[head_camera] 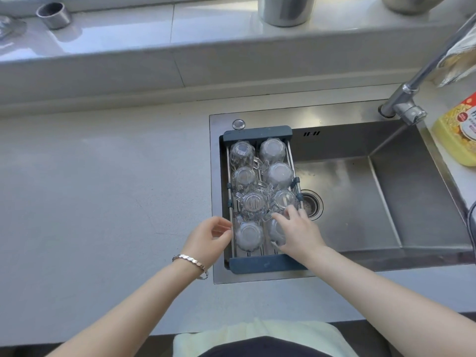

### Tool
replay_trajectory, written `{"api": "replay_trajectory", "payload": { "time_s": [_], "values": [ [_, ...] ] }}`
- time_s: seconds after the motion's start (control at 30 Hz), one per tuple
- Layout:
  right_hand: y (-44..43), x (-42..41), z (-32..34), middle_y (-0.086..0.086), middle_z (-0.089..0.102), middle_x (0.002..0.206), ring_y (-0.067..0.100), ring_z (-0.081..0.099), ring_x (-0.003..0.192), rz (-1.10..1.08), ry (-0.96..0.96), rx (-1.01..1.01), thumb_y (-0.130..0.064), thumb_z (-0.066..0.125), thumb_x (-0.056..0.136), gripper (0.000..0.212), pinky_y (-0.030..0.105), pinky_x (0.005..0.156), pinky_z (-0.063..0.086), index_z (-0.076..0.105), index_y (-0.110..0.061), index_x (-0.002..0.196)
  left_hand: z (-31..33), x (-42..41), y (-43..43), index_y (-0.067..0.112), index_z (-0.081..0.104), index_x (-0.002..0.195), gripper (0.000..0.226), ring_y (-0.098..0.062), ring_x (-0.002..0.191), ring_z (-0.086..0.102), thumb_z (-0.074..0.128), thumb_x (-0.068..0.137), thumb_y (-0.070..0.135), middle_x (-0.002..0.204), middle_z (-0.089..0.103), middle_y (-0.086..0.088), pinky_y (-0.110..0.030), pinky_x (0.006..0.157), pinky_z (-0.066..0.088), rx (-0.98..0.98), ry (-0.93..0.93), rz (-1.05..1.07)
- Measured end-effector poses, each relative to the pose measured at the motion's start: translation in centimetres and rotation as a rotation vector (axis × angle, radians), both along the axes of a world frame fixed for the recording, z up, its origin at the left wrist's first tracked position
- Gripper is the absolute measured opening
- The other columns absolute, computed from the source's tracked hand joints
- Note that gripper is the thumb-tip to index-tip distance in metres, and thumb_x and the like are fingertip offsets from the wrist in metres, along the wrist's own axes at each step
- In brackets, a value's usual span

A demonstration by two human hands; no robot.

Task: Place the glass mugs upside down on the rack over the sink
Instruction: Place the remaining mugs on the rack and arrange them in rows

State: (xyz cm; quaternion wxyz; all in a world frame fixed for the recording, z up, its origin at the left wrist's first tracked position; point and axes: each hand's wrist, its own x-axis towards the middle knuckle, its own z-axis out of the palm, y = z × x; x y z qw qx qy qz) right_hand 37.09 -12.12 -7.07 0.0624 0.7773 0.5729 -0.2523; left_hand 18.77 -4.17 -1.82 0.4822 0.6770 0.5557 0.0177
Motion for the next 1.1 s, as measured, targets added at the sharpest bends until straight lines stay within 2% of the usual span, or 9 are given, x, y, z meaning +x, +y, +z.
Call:
{"api": "replay_trajectory", "payload": {
  "time_s": [0.17, 0.3, 0.43, 0.53, 0.7, 0.8, 0.87, 0.97, 1.1],
  "values": [
    [-0.5, -0.5, -1.5, 0.010, 0.032, 0.138, 0.031, 0.034, 0.123, 0.016, 0.054, -0.045, -0.023, 0.067, 0.081, 0.070, 0.040, 0.091, 0.046, 0.030, -0.020, 0.140, 0.0, -0.9, -0.1, 0.015, 0.063, 0.099, 0.013, -0.012, 0.089, 0.058, 0.055, 0.088, 0.013, 0.091, 0.062, 0.004, -0.023, 0.084, 0.043, -0.006, -0.007, -0.016],
    [-0.8, 0.4, -0.3, 0.005, 0.028, 0.147, 0.025, 0.031, 0.134, -0.039, 0.277, -0.057, -0.036, 0.059, 0.086, 0.063, 0.036, 0.108, 0.033, 0.032, -0.020, 0.141, -0.2, -0.6, 0.3, 0.012, 0.064, 0.101, 0.016, -0.010, 0.088, 0.057, 0.055, 0.089, 0.012, 0.090, 0.062, 0.004, -0.020, 0.083, 0.042, -0.025, -0.007, -0.044],
    [2.2, 3.8, 2.1, 0.005, 0.049, 0.132, 0.019, 0.050, 0.119, -0.150, 0.325, 0.128, -0.025, 0.058, 0.086, 0.037, 0.033, 0.100, 0.040, 0.056, -0.015, 0.122, -0.1, 1.2, 2.2, 0.016, 0.062, 0.100, 0.014, -0.007, 0.085, 0.057, 0.054, 0.089, 0.012, 0.090, 0.060, 0.007, -0.023, 0.086, 0.047, 0.030, -0.030, -0.114],
    [6.9, 7.6, 3.3, 0.007, 0.054, 0.124, 0.023, 0.055, 0.110, -0.247, 0.267, 0.226, -0.019, 0.059, 0.084, 0.034, 0.031, 0.095, 0.042, 0.058, -0.015, 0.117, 0.0, 3.2, 5.4, 0.014, 0.059, 0.112, 0.024, -0.009, 0.092, 0.056, 0.054, 0.088, 0.011, 0.101, 0.061, 0.004, -0.022, 0.086, 0.046, 0.148, -0.020, -0.190],
    [14.4, 9.8, 2.7, 0.013, 0.048, 0.129, 0.030, 0.052, 0.113, -0.279, 0.236, 0.106, -0.029, 0.064, 0.080, 0.054, 0.040, 0.095, 0.046, 0.046, -0.018, 0.129, -1.3, 7.8, 12.1, 0.020, 0.042, 0.131, 0.049, -0.023, 0.116, 0.053, 0.052, 0.085, 0.007, 0.138, 0.045, -0.001, -0.039, 0.091, 0.052, 0.407, 0.151, -0.369],
    [17.0, 8.9, 1.1, 0.014, 0.040, 0.134, 0.033, 0.051, 0.115, -0.221, 0.179, -0.002, -0.045, 0.071, 0.073, 0.078, 0.042, 0.093, 0.047, 0.034, -0.021, 0.137, -2.8, 10.7, 15.0, 0.023, 0.025, 0.142, 0.069, -0.024, 0.135, 0.035, 0.053, 0.082, 0.001, 0.153, 0.025, 0.000, -0.041, 0.104, 0.041, 0.499, 0.297, -0.537],
    [17.8, 8.3, -0.3, 0.015, 0.035, 0.134, 0.036, 0.049, 0.116, -0.206, 0.087, -0.030, -0.047, 0.073, 0.070, 0.082, 0.042, 0.091, 0.047, 0.031, -0.021, 0.135, -3.8, 12.2, 16.2, 0.024, 0.018, 0.144, 0.077, -0.024, 0.140, 0.024, 0.057, 0.081, 0.003, 0.156, 0.016, -0.002, -0.042, 0.108, 0.034, 0.547, 0.422, -0.705],
    [18.4, 7.9, -1.7, 0.013, 0.038, 0.130, 0.040, 0.049, 0.114, -0.234, 0.060, 0.002, -0.043, 0.077, 0.067, 0.081, 0.043, 0.086, 0.048, 0.030, -0.020, 0.130, -5.2, 13.6, 17.2, 0.025, 0.015, 0.144, 0.085, -0.028, 0.140, 0.021, 0.066, 0.078, 0.007, 0.155, 0.015, -0.006, -0.044, 0.111, 0.029, 0.554, 0.585, -0.924],
    [18.3, 8.2, -2.5, 0.013, 0.039, 0.130, 0.035, 0.057, 0.106, -0.343, 0.135, 0.035, -0.047, 0.072, 0.070, 0.088, 0.036, 0.079, 0.048, 0.023, -0.025, 0.140, -6.0, 14.4, 17.9, 0.021, 0.031, 0.138, 0.071, -0.033, 0.132, 0.027, 0.067, 0.077, 0.009, 0.146, 0.028, -0.009, -0.046, 0.105, 0.034, 0.589, 0.649, -1.010]
  ]
}}
